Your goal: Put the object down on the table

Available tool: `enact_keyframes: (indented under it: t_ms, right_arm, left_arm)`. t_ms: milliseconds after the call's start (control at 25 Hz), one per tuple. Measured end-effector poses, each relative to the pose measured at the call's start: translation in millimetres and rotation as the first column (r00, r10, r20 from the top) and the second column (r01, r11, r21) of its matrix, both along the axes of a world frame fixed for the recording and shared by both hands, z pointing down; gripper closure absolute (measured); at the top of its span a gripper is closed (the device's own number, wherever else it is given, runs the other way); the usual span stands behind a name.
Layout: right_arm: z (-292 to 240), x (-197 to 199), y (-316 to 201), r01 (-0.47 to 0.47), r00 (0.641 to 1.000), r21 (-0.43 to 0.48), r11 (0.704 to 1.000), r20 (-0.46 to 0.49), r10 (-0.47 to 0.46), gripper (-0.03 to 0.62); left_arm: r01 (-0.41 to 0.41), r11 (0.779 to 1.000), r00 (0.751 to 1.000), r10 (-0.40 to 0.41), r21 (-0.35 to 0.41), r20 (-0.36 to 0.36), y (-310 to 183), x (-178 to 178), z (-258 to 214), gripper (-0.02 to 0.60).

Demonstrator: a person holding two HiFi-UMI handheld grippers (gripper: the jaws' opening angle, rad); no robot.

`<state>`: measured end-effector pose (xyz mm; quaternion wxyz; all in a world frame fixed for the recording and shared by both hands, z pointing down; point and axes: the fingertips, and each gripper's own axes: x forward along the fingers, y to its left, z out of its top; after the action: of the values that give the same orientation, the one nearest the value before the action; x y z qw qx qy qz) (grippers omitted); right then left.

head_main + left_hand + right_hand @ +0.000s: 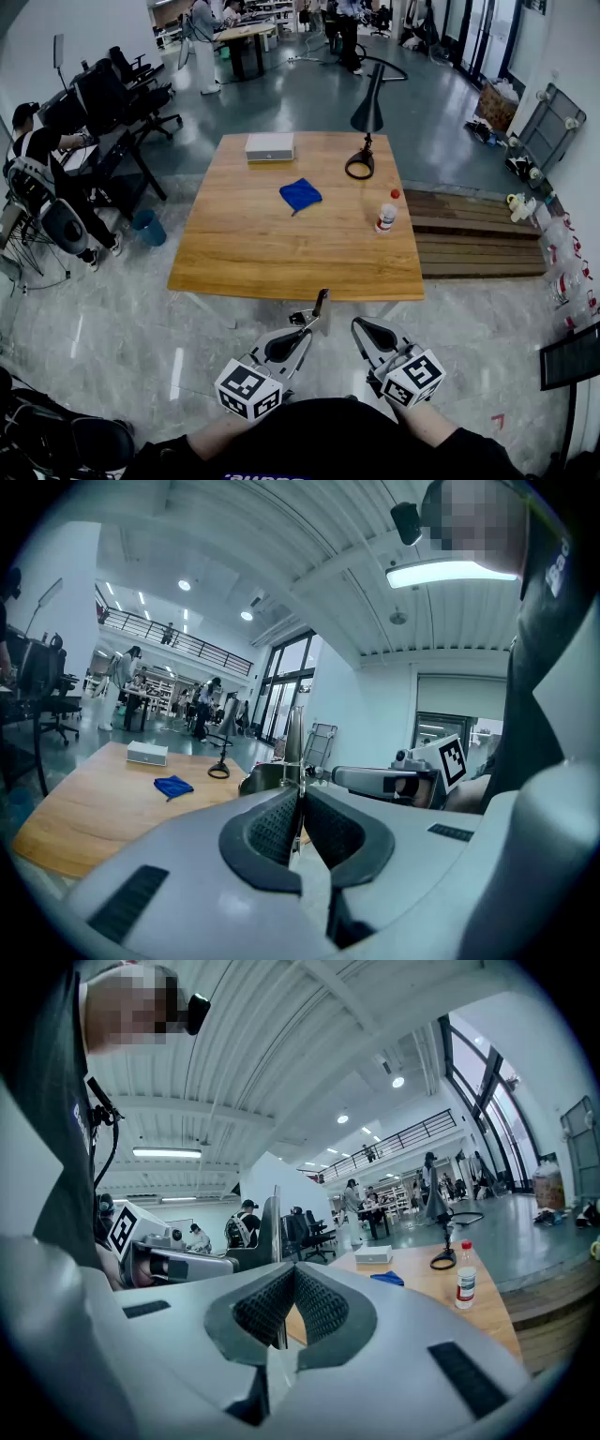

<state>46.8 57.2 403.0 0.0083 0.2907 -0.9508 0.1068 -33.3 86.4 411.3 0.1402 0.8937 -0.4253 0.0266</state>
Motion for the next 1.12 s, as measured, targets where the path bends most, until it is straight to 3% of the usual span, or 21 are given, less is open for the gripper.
enact_keyframes:
  t_ms: [440,880,1120]
  right_arm:
    - [-5.9,12.3,0.5,0.042,0.998,0.003,0.999,0.046,-0.042,0.589]
    - [5.6,66.9,-9.2,0.088,0.995,-0.007,0.996,0.055,-0.088,0.589]
    - [13.5,76.8,-24.0,0.095,0.994,-0.02,0.995,0.048,-0.094,0.589]
  left_arm:
    - [0.011,1.0,1.0,-0.011,-0.008,0.004,-5.8,16.4,1.7,0.563]
    - [0.086,0.996,0.996,-0.086,0.004,0.034,-20.0,61.3,4.4,0.563]
    - [0.113,0.993,0.993,-0.112,-0.018,0.045,-34.1,60.7,13.8,0.563]
